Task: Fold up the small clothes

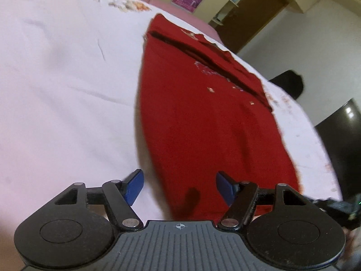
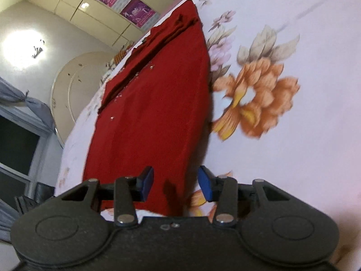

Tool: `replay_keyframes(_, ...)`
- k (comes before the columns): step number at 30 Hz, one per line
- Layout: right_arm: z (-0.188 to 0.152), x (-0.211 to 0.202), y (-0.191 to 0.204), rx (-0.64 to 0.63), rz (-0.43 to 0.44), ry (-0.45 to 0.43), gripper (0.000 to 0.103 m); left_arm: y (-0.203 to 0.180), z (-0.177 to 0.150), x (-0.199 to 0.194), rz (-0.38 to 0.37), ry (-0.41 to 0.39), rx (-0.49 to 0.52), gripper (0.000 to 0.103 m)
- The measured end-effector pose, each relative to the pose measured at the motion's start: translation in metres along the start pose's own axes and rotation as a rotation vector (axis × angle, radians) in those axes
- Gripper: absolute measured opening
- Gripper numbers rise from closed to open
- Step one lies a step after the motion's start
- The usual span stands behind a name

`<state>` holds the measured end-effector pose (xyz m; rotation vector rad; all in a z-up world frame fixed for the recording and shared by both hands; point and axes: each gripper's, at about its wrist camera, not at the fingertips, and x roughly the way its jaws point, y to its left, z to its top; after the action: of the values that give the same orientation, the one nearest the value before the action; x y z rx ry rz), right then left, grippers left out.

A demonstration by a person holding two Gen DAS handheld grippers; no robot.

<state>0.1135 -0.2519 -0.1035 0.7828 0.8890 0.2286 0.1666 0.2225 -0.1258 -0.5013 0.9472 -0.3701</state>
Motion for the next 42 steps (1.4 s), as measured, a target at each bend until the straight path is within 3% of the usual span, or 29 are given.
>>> replay_keyframes(6,0.003,0.01,-0.014,0.095,0.04,-0.03,0.03,0.017,0.0,0.008,-0.124,-0.001,-0.111,0.069)
replay_keyframes(7,0.003,0.011,-0.014,0.093,0.041,-0.032,0.027,0.019,0.001,0.01,-0.138,-0.006,-0.127,0.06)
replay_keyframes(8,0.004,0.014,-0.014,0.092,0.039,-0.031,0.024,0.021,0.003,0.015,-0.142,-0.002,-0.142,0.044)
replay_keyframes(10,0.008,0.018,-0.014,0.084,0.047,-0.022,0.023,0.023,0.004,0.022,-0.131,0.012,-0.148,0.031)
replay_keyframes(15,0.006,0.024,-0.001,-0.002,0.059,0.048,0.024,0.005,0.002,0.027,-0.124,0.02,-0.04,0.027)
replay_keyframes(16,0.006,0.023,0.002,-0.025,0.036,0.037,0.014,0.006,0.003,0.025,-0.107,0.008,-0.045,0.003)
replay_keyframes(17,0.007,0.022,0.004,-0.042,0.001,0.02,0.005,0.008,0.002,0.021,-0.086,-0.018,-0.057,0.003)
replay_keyframes(20,0.012,0.0,0.007,-0.061,-0.003,-0.071,0.005,0.015,-0.001,-0.012,-0.153,-0.136,-0.084,0.003)
replay_keyframes(22,0.013,-0.018,0.016,-0.113,0.028,-0.118,0.005,0.018,-0.006,-0.026,-0.144,-0.165,-0.062,0.003)
replay_keyframes(25,0.01,-0.015,0.007,-0.163,0.001,-0.097,0.005,0.036,-0.016,-0.007,-0.032,-0.07,-0.071,0.002)
replay_keyframes(26,0.01,-0.003,-0.006,-0.13,-0.061,-0.042,0.005,0.042,-0.02,-0.007,-0.061,-0.088,-0.104,0.002)
replay_keyframes(27,0.008,0.003,-0.012,-0.112,-0.067,-0.032,0.004,0.045,-0.021,-0.01,-0.066,-0.089,-0.12,0.002)
replay_keyframes(30,0.01,-0.001,-0.007,-0.101,-0.024,-0.065,0.005,0.037,-0.022,-0.013,-0.055,-0.09,-0.091,0.002)
replay_keyframes(34,0.012,0.013,0.0,-0.136,-0.068,-0.016,0.005,0.036,-0.023,-0.01,-0.109,-0.067,-0.124,0.002)
replay_keyframes(36,0.012,0.017,0.001,-0.126,-0.061,-0.016,0.006,0.032,-0.026,-0.012,-0.101,-0.065,-0.125,0.003)
replay_keyframes(42,0.003,0.01,-0.006,-0.083,-0.032,-0.022,0.008,0.035,-0.029,-0.005,-0.178,-0.113,-0.214,0.056)
